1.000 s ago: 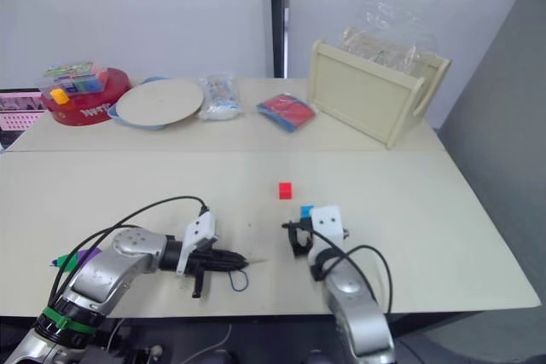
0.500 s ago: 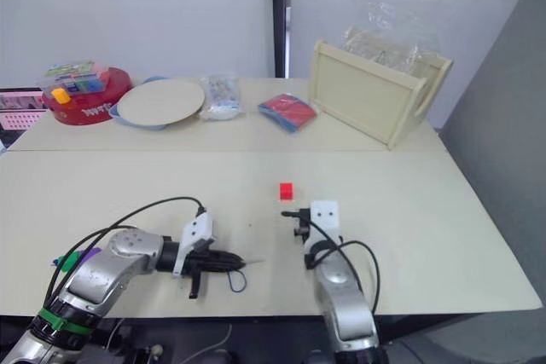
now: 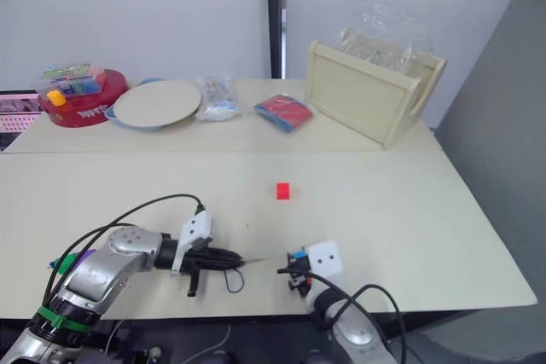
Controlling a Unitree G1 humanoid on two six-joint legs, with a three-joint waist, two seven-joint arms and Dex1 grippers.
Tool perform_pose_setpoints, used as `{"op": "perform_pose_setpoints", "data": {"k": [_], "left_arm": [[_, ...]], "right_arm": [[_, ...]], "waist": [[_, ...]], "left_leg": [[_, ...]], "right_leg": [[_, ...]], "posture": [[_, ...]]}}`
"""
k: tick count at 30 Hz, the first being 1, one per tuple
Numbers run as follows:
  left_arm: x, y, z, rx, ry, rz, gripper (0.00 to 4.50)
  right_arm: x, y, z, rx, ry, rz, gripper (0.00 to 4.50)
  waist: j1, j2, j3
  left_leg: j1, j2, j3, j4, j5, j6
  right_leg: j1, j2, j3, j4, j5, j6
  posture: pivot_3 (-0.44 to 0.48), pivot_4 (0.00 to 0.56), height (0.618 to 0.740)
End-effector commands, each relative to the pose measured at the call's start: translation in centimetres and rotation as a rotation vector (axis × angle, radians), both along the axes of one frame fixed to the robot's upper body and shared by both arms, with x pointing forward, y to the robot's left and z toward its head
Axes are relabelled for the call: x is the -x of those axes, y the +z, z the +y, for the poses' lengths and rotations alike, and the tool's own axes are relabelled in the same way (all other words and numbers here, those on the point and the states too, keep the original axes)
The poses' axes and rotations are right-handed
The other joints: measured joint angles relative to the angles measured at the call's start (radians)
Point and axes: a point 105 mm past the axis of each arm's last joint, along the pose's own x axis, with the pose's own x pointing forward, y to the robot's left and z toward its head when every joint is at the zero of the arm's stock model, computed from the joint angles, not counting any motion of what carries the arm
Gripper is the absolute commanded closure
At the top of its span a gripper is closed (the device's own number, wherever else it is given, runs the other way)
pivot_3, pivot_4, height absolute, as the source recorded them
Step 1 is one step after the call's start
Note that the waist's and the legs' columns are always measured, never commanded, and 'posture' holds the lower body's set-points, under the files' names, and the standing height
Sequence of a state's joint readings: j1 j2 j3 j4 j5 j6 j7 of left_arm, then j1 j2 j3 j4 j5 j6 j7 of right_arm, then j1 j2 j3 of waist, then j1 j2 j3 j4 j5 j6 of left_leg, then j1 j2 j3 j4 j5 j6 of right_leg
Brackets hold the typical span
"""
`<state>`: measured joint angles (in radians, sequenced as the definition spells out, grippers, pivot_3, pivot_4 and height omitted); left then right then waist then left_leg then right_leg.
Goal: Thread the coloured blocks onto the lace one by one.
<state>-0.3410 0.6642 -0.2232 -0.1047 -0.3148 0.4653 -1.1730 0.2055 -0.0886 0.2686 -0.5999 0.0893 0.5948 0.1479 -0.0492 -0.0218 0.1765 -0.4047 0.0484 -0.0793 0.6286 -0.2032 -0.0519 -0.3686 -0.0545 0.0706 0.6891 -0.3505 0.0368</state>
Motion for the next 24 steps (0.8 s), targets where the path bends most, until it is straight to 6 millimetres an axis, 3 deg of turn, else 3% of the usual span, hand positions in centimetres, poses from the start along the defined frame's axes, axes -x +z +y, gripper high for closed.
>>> {"op": "perform_pose_setpoints", "data": {"k": [1,2,9,15,19,24], "left_arm": [[0.1,0.4,-0.3,0.0,-0.031,-0.023,4.5],[0.1,0.4,-0.3,-0.001,-0.032,-0.023,4.5],[0.1,0.3,-0.2,-0.002,-0.025,-0.023,4.5],[0.0,0.4,-0.2,-0.002,-0.015,-0.028,4.5],[0.6,0.6,-0.4,-0.001,-0.041,-0.033,4.5],[1.2,0.7,-0.8,-0.007,-0.068,-0.038,4.5]], "right_arm": [[0.1,-1.5,0.4,0.001,0.0,0.066,2.78],[-0.2,-1.2,0.1,0.011,-0.012,0.041,2.22],[0.0,2.4,-1.1,0.073,0.154,-0.1,0.01],[0.6,5.0,-2.5,0.16,0.469,-0.081,0.01],[1.4,7.0,-3.9,0.187,0.88,0.03,0.01],[-1.5,5.7,-4.2,0.427,1.011,-0.046,0.01]], "waist": [[-0.001,-0.001,-0.001],[0.0,-0.001,-0.001],[0.01,-0.001,0.0],[0.006,-0.001,0.0],[0.006,0.001,0.001],[0.006,0.0,0.001]], "left_leg": [[0.0,0.0,0.0,0.0,0.0,0.0],[0.0,0.0,0.0,0.0,0.0,0.0],[-0.002,-0.001,0.0,0.002,0.0,0.0],[-0.002,-0.002,0.0,0.002,0.0,0.0],[-0.002,-0.003,0.0,0.003,0.0,0.0],[-0.001,-0.001,0.0,0.003,-0.001,0.002]], "right_leg": [[0.0,0.0,0.0,0.0,0.0,0.0],[0.0,0.0,0.0,0.0,0.0,0.0],[0.0,-0.001,0.0,0.0,0.0,0.0],[0.0,-0.001,0.0,0.0,0.0,0.0],[0.001,-0.002,0.0,-0.001,0.0,0.0],[0.003,-0.001,-0.001,-0.003,0.0,0.0]], "posture": [[0.0,0.15,0.74],[0.0,0.15,0.74],[0.0,0.15,0.74],[0.0,0.15,0.74],[0.0,0.15,0.74],[0.0,0.15,0.74]]}}
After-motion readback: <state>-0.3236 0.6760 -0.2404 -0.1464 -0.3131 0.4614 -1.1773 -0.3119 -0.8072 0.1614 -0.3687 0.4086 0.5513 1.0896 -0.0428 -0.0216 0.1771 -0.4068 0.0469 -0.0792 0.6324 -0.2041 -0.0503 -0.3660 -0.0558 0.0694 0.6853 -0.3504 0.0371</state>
